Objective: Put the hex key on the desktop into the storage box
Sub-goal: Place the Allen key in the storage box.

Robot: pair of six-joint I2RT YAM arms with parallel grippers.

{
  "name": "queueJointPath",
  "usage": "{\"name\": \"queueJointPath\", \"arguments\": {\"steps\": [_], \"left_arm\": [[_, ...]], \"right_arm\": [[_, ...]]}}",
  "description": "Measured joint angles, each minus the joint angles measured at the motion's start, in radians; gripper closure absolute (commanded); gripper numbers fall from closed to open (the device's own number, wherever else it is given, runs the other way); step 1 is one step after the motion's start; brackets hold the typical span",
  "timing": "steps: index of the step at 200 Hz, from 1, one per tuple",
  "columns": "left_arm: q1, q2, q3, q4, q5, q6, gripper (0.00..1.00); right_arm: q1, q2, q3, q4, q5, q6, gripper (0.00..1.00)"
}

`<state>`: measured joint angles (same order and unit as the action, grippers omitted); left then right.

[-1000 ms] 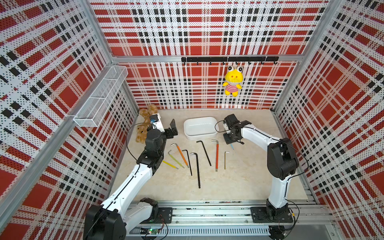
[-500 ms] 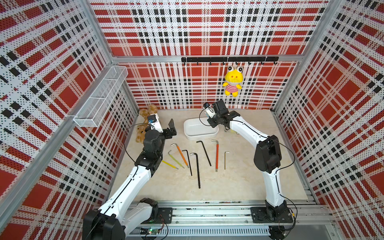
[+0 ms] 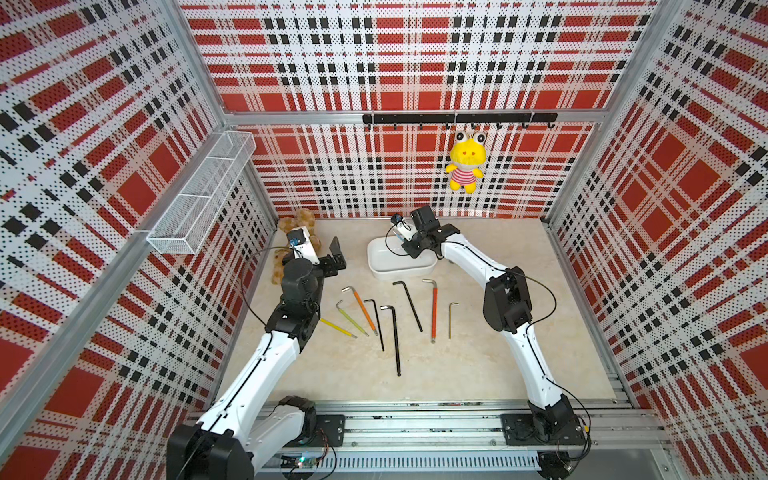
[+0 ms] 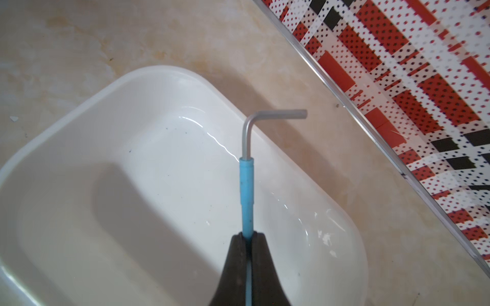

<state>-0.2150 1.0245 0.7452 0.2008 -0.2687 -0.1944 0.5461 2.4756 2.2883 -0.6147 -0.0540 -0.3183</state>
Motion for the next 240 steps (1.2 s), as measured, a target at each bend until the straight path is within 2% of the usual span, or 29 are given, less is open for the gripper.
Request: {"name": "queueJointPath", "arguments": {"steps": [106,119,142,207,240], "left_arm": [[0.007,0.002,0.016,-0.001,0.007,0.000,0.01],[0.007,0.002,0.021,-0.001,0.008,0.000,0.01],[0.007,0.002,0.028,-0.002,0.008,0.000,0.01],[0.007,0.002,0.030,-0.008,0.014,0.000,0.01],[0.014,0.002,0.030,-0.008,0.027,-0.019,0.01]], "right_arm": [[0.003,0.087,0.027,-0.049,-0.015,-0.024,1.00],[0.003,0.097,0.043,-0.057,-0.016,-0.023,0.78],[0.003,0.108,0.056,-0.076,-0.019,-0.015,0.63],[0.003,0.093,0.050,-0.065,-0.006,0.039,0.46],[0.004,-0.064,-0.082,-0.018,0.048,0.126,0.32]]}}
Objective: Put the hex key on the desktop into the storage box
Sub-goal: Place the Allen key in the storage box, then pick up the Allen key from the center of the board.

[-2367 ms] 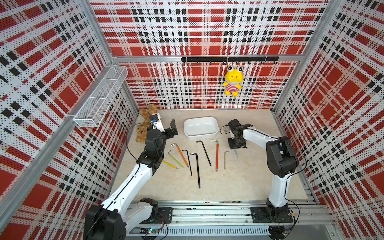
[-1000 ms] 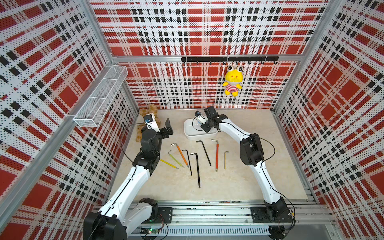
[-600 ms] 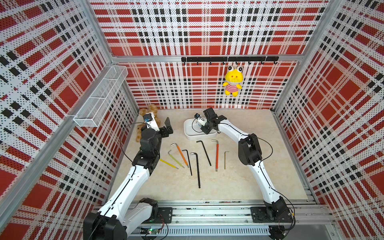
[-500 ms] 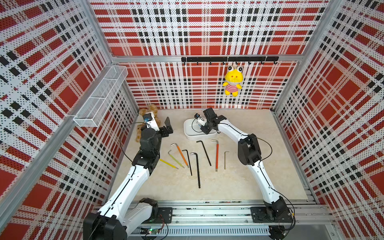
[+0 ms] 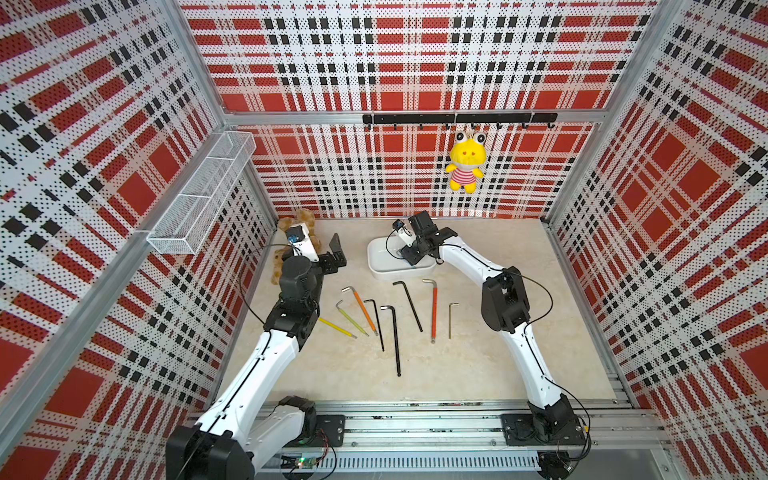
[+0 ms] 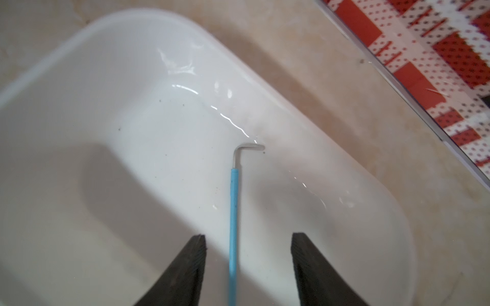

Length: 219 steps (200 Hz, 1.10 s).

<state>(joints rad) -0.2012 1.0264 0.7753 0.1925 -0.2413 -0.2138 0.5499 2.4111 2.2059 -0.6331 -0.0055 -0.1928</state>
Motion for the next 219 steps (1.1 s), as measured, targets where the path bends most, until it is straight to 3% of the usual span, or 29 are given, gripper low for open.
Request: {"name": "queueJointPath", "arguments": {"steps": [49,92,148,219], "left_arm": [[0.026,0.019,0.002,-0.003,0.059,-0.029,0.01],[0.026,0.039,0.002,0.002,0.096,-0.043,0.01],[0.026,0.064,0.002,0.009,0.121,-0.053,0.01],[0.026,0.076,0.002,0.016,0.133,-0.055,0.01]], "right_arm": [[-0.005,-0.378,-0.225,0.027,0.134,0.178,0.26],[-0.032,-0.566,-0.457,-0.100,0.177,0.424,0.28],[-0.022,-0.616,-0.900,-0.244,0.110,0.674,0.29],[0.006,-0.589,-0.950,-0.233,0.072,0.767,0.29]]}}
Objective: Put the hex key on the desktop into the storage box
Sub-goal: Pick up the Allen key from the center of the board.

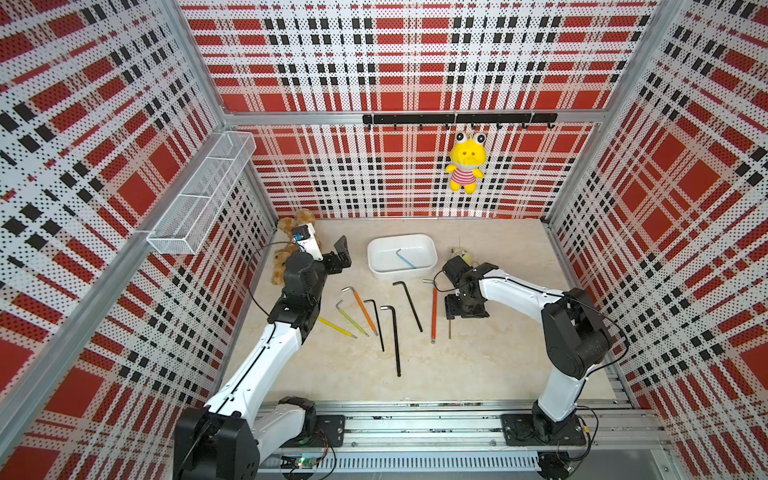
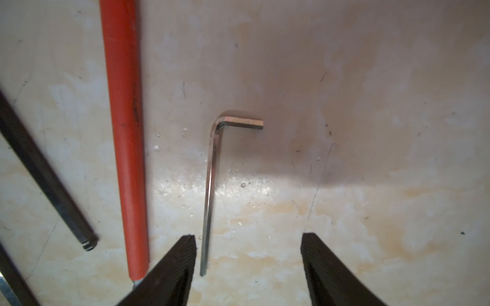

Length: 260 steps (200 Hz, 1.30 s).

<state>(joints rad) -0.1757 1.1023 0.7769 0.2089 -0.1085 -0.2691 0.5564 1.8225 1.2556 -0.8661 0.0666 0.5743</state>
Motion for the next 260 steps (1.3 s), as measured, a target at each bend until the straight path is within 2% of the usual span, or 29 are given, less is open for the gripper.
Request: {"name": "queueJointPath", "arguments": {"steps": [113,216,217,218,219,260], "left_arm": [[0.000,0.000,0.000,0.000,0.000,0.002,0.01],[0.001,0.000,0.000,-0.001,0.002,0.003,0.01],[0.001,0.000,0.000,-0.001,0.002,0.003,0.01],[0.001,0.000,0.000,-0.001,0.002,0.004,0.01],[0.001,0.000,0.000,-0.001,0.002,0.004,0.01],[0.004,0.000,0.000,-0.001,0.003,0.003,0.01]], "right_arm": [[0.040,0.130,0.071,0.005,-0.003,0.014,0.29],[0.057,0.129,0.062,0.014,0.004,0.018,0.29],[0.058,0.129,0.061,0.015,0.004,0.018,0.70],[0.058,0.128,0.061,0.016,0.004,0.018,0.90],[0.058,0.128,0.061,0.016,0.004,0.018,1.00],[0.104,0.116,0.038,0.079,0.018,0.105,1.00]]}}
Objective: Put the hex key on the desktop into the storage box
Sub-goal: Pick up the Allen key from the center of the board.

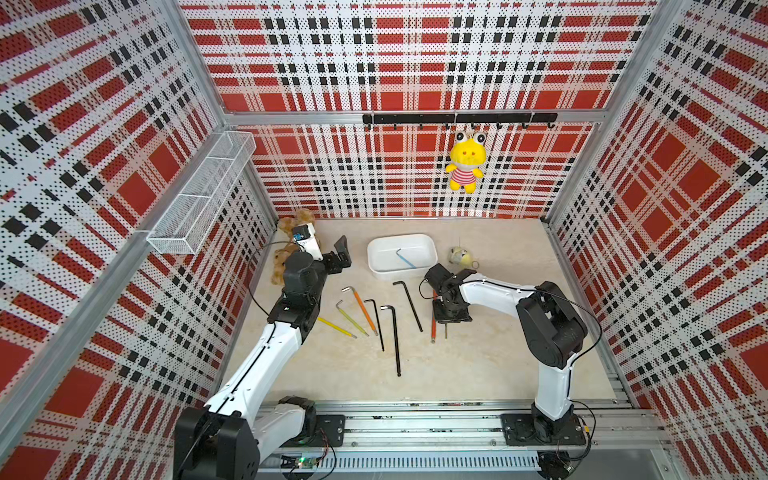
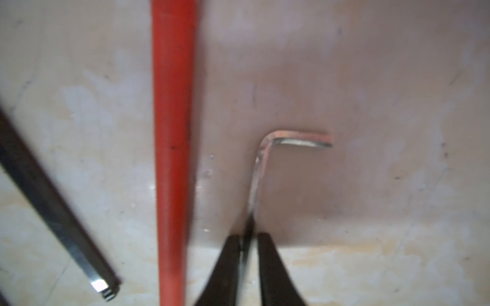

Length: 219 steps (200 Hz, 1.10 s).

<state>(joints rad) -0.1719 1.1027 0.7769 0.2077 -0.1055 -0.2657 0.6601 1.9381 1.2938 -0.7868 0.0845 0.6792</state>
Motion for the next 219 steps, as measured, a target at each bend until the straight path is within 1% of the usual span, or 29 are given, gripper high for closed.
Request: {"name": "queueJointPath", "arguments": {"steps": [42,114,151,219], "left_arm": [[0.002,-0.001,0.000,0.000,0.000,0.000,0.01],[0.002,-0.021,0.000,-0.009,-0.006,0.000,0.01],[0.002,-0.024,0.000,-0.014,-0.006,0.000,0.01],[0.002,-0.040,0.000,-0.015,-0.008,0.000,0.01]], "right_arm": [[0.003,-0.013,-0.023,0.028,-0.002,0.020,1.00],[0.003,-0.019,-0.030,0.035,-0.002,0.017,1.00],[0.003,-0.019,-0.018,0.018,0.017,-0.009,1.00],[-0.003,-0.019,0.023,-0.068,0.038,-0.074,1.00]]}}
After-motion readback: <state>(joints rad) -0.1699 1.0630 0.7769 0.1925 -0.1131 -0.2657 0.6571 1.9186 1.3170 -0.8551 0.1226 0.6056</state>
